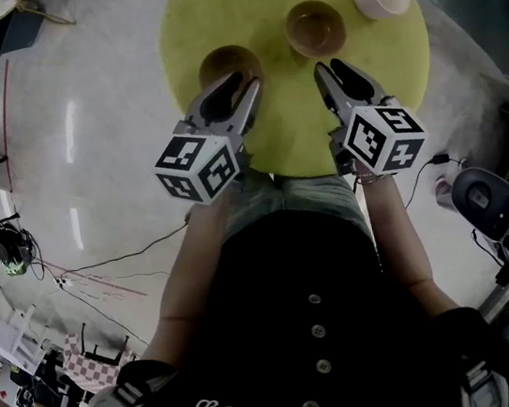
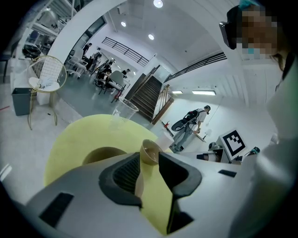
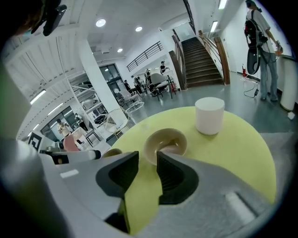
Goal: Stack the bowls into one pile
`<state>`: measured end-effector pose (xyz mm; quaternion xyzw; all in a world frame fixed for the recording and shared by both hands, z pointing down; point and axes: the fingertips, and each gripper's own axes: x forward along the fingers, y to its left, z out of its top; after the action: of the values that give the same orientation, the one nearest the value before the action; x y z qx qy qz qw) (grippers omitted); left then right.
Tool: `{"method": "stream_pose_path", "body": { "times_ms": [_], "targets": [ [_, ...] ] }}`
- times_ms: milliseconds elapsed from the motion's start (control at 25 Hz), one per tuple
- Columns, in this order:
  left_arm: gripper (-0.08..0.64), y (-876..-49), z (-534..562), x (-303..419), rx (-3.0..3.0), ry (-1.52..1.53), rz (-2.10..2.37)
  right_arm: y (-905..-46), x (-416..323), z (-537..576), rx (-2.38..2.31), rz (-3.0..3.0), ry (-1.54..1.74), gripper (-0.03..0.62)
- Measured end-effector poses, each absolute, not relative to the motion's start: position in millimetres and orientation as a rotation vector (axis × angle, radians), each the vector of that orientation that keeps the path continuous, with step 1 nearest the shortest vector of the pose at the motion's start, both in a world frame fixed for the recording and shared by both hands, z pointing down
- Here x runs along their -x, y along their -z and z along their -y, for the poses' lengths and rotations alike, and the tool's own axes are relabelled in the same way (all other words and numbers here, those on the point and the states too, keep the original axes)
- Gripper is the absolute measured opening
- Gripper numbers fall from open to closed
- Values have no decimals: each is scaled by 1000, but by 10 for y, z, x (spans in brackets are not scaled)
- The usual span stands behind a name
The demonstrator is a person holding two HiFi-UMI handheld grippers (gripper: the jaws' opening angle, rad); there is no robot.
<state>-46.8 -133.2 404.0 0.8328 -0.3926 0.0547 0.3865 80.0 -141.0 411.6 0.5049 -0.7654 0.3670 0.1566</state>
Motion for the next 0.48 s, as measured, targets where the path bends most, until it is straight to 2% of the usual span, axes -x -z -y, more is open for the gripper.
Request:
{"method": "stream_pose_path", "body": {
  "times_ms": [480],
  "targets": [
    [127,-4070,1436,38,-2072,-118,1061,-4271,-1274,1750,-1447,2173,-1092,112]
  ]
}}
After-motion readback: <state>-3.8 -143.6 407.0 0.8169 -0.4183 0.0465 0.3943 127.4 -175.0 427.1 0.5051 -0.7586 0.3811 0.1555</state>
